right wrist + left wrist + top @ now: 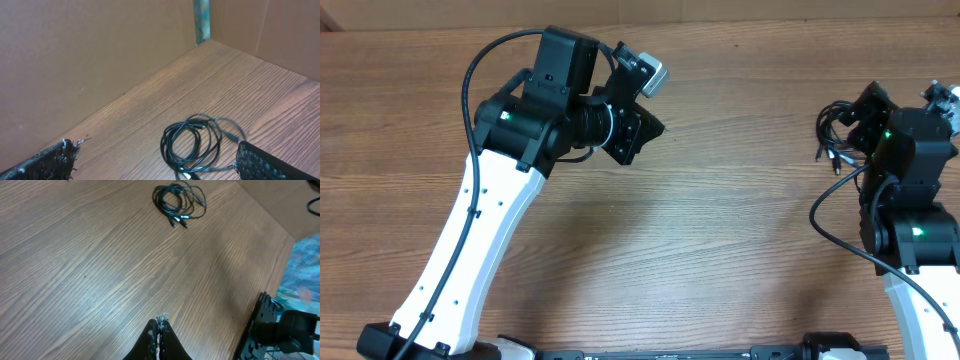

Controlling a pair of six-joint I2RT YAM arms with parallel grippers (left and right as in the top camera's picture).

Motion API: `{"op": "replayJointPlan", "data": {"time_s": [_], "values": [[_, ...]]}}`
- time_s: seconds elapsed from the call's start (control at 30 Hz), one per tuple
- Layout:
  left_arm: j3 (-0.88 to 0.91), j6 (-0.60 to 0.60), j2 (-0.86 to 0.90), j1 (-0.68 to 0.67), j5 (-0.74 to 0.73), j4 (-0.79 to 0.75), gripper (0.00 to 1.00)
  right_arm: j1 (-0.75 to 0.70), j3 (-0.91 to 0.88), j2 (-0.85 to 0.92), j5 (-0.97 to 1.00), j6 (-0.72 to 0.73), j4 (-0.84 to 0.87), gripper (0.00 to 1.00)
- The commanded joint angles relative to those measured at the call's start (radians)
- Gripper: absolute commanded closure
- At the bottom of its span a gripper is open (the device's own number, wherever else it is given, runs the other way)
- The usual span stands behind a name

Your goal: Untangle cables

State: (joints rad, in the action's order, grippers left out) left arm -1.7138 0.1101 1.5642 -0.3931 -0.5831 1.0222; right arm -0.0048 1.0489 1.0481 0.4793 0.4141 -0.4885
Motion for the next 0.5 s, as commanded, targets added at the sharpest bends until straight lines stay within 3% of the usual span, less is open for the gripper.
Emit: {"op": "replayJointPlan", "data": {"time_s": [0.0,0.17,0.2,0.23,0.33,0.4,0.47], "values": [[-0.002,-0.008,-0.022,-0.006,-0.039,-0.014,0.96,0.003,0.022,-0.005,-0.014,0.008,-0.008,0.0],[-0.002,-0.006,-0.022,-0.006,-0.038,-0.022,0.95,0.002,0.018,0.011,-0.01,0.004,-0.047,0.0],[-0.002,-0.005,-0.022,-0.006,-0.037,-0.026,0.9,0.002,0.016,0.023,-0.01,0.004,-0.054,0.0],[-0.002,-0.005,-0.022,-0.006,-0.032,-0.029,0.76,0.002,0.016,0.046,-0.011,0.004,-0.063,0.0],[-0.002,-0.006,-0.022,-0.006,-0.002,-0.028,0.62,0.002,0.016,0.103,-0.012,0.004,-0.076,0.0],[-0.002,-0.006,-0.022,-0.006,0.012,-0.029,0.32,0.002,0.016,0.181,-0.039,0.004,-0.078,0.0],[-0.002,-0.006,-0.021,-0.006,0.018,-0.029,0.21,0.001,0.016,0.225,-0.048,0.004,-0.074,0.0]]}}
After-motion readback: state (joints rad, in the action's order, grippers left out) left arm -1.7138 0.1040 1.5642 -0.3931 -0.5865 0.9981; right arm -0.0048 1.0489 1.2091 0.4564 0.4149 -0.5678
